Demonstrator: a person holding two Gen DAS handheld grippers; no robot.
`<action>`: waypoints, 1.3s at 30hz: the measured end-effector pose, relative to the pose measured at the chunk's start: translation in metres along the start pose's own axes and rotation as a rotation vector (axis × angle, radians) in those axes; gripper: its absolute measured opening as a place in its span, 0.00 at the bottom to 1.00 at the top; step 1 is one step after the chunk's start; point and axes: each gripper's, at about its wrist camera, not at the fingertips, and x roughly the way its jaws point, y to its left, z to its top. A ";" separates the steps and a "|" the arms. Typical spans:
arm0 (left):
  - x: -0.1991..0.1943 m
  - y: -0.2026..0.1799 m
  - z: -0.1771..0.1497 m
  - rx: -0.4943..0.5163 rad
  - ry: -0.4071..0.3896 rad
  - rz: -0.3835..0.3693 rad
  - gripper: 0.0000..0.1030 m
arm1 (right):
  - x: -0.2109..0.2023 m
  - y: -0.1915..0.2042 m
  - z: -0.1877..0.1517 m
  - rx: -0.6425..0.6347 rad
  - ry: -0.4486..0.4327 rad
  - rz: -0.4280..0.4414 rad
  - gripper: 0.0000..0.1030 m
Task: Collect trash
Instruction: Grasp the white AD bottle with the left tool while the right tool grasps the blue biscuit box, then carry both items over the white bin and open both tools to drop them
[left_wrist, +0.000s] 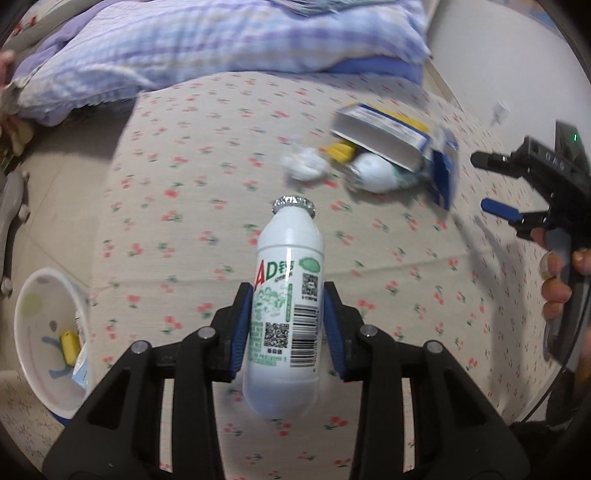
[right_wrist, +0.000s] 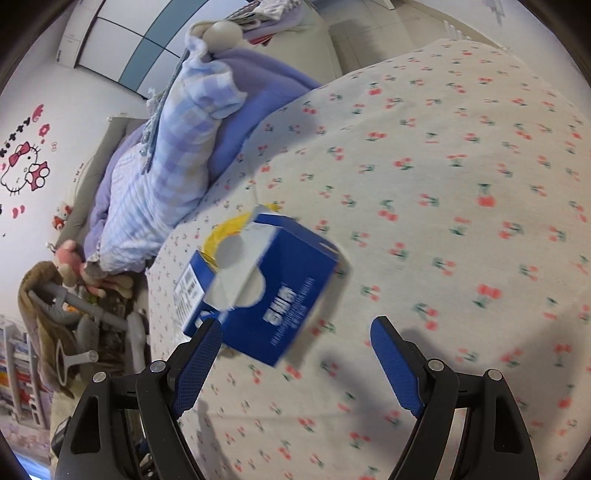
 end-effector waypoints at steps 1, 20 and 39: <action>0.001 0.008 0.003 -0.014 -0.003 0.002 0.38 | 0.004 0.003 0.001 -0.002 -0.008 0.007 0.81; -0.021 0.057 -0.018 -0.142 -0.014 -0.012 0.38 | 0.045 0.002 -0.004 0.108 0.026 0.148 0.37; -0.064 0.108 -0.057 -0.248 -0.071 -0.045 0.38 | -0.059 0.025 -0.071 -0.181 0.027 0.068 0.37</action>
